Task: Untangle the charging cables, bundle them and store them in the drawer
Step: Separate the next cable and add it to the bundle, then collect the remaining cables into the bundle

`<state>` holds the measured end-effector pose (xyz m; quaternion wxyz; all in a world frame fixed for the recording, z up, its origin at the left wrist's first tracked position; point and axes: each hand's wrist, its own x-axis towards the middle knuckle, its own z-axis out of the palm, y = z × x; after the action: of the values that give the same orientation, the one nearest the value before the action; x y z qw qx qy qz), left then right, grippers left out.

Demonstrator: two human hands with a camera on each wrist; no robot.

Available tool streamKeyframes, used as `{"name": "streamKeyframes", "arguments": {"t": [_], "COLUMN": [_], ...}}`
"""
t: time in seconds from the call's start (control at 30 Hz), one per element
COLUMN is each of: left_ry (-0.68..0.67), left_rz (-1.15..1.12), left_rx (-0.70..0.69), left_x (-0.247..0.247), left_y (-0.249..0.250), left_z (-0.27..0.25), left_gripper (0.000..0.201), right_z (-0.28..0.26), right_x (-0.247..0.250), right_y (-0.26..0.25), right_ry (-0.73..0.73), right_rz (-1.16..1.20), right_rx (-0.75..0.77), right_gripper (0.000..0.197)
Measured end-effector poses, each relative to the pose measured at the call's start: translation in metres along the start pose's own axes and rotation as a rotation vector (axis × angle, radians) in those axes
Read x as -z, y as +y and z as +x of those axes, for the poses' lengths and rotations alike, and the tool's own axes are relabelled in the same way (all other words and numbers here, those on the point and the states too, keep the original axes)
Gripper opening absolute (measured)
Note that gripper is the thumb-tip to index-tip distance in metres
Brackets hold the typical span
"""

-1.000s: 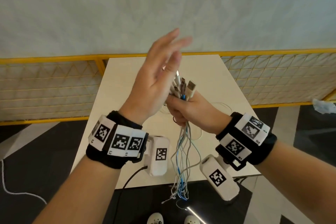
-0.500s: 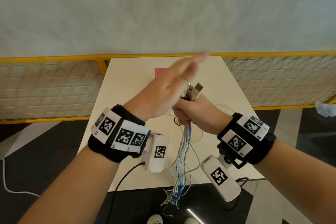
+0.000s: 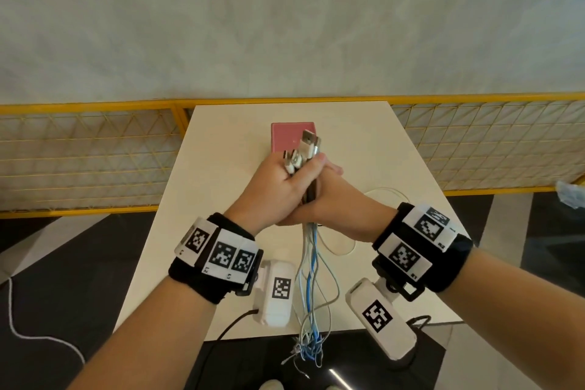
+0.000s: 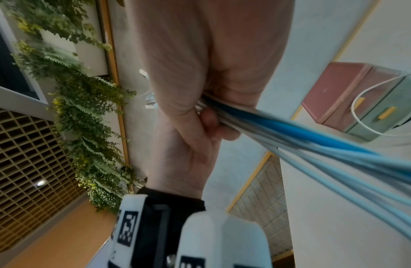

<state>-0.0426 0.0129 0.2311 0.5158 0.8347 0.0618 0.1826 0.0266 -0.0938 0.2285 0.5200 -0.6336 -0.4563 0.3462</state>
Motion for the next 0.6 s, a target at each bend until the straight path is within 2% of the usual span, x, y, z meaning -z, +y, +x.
{"name": "streamKeyframes", "arguments": {"t": [0.07, 0.13, 0.23, 0.3, 0.4, 0.47, 0.5, 0.53, 0.6], "left_ry": [0.109, 0.194, 0.206, 0.228, 0.322, 0.375, 0.402, 0.427, 0.459], "left_rz": [-0.142, -0.294, -0.399, -0.491, -0.693, -0.736, -0.726, -0.710, -0.681], "left_rx": [0.010, 0.007, 0.007, 0.031, 0.110, 0.142, 0.153, 0.162, 0.186], "left_x": [0.003, 0.003, 0.002, 0.004, 0.016, 0.028, 0.034, 0.038, 0.043], "left_y": [-0.001, -0.005, -0.010, -0.011, -0.017, -0.025, -0.029, -0.031, -0.035], "left_z": [0.001, 0.002, 0.001, 0.000, 0.001, 0.003, 0.004, 0.005, 0.009], "left_gripper": [0.035, 0.029, 0.006, 0.007, 0.012, 0.014, 0.019, 0.023, 0.031], "right_z": [0.003, 0.006, 0.013, 0.018, 0.021, 0.020, 0.020, 0.021, 0.029], "right_x": [-0.004, -0.009, -0.023, -0.030, -0.031, -0.027, -0.023, -0.018, -0.002], "right_y": [0.008, 0.018, 0.024, 0.031, 0.052, 0.071, 0.082, 0.096, 0.123], "right_ry": [-0.063, -0.043, -0.011, -0.049, -0.190, -0.337, -0.408, -0.493, -0.701], "right_rz": [0.007, 0.040, 0.109, 0.097, -0.124, -0.285, -0.375, -0.491, -0.741], "right_rx": [-0.072, -0.104, -0.077, -0.057, -0.085, -0.119, -0.156, -0.219, -0.359], "right_gripper": [0.026, 0.025, 0.040, 0.046, 0.038, 0.023, 0.023, 0.034, 0.072]}}
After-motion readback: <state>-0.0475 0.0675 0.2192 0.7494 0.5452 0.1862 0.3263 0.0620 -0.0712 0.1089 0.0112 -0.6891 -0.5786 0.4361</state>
